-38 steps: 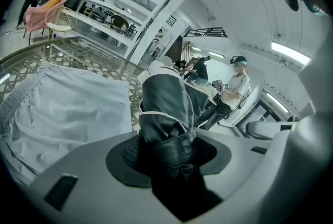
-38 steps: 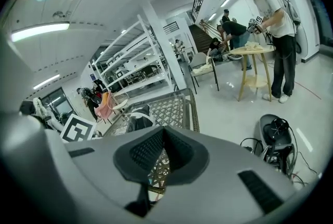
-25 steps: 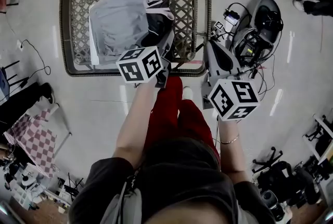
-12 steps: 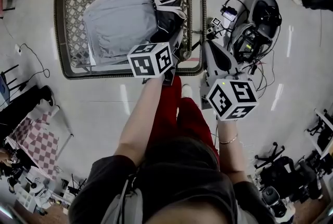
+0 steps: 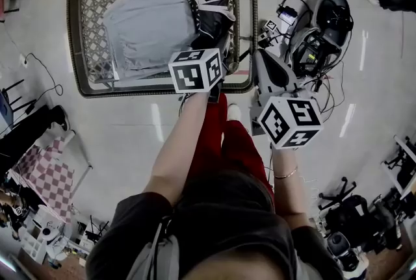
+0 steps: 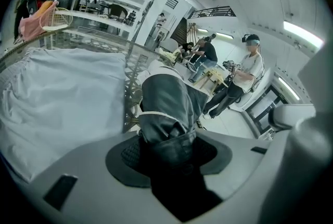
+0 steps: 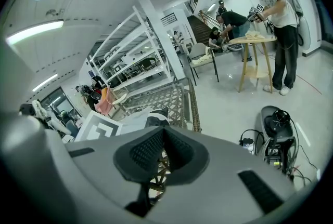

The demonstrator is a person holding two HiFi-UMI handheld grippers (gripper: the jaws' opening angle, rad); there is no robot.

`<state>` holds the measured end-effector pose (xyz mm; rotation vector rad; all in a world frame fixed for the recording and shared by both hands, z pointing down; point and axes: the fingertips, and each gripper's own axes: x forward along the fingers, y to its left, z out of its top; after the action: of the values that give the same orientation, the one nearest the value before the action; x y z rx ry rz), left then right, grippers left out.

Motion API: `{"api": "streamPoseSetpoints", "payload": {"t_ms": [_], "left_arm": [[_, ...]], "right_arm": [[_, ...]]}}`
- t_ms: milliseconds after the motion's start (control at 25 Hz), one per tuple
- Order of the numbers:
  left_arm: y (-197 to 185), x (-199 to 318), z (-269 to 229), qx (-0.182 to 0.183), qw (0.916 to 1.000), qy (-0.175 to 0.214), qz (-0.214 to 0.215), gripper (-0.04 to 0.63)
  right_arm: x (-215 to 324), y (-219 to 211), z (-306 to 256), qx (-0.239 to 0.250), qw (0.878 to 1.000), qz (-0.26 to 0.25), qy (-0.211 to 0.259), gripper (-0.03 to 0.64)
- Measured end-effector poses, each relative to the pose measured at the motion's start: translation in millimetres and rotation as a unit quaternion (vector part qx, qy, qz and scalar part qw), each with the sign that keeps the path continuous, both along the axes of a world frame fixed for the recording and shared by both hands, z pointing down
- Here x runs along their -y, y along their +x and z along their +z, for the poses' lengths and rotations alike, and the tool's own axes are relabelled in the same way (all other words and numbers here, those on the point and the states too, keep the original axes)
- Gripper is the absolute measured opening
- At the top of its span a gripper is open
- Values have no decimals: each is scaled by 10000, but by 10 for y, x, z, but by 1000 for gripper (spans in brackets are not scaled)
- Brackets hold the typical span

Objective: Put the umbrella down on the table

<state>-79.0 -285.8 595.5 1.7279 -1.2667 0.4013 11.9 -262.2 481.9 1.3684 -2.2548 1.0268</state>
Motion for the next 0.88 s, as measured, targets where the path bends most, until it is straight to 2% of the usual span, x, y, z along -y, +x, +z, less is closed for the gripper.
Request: {"api": "streamPoseSetpoints", "payload": {"t_ms": [400, 880], "left_arm": [[35, 5, -1, 384, 9992, 135, 14, 215], [93, 6, -18, 484, 9986, 210, 96, 256]], "right_arm": [[-49, 2, -27, -1, 10000, -33, -10, 18], [-149, 55, -64, 66, 10000, 58, -5, 18]]}}
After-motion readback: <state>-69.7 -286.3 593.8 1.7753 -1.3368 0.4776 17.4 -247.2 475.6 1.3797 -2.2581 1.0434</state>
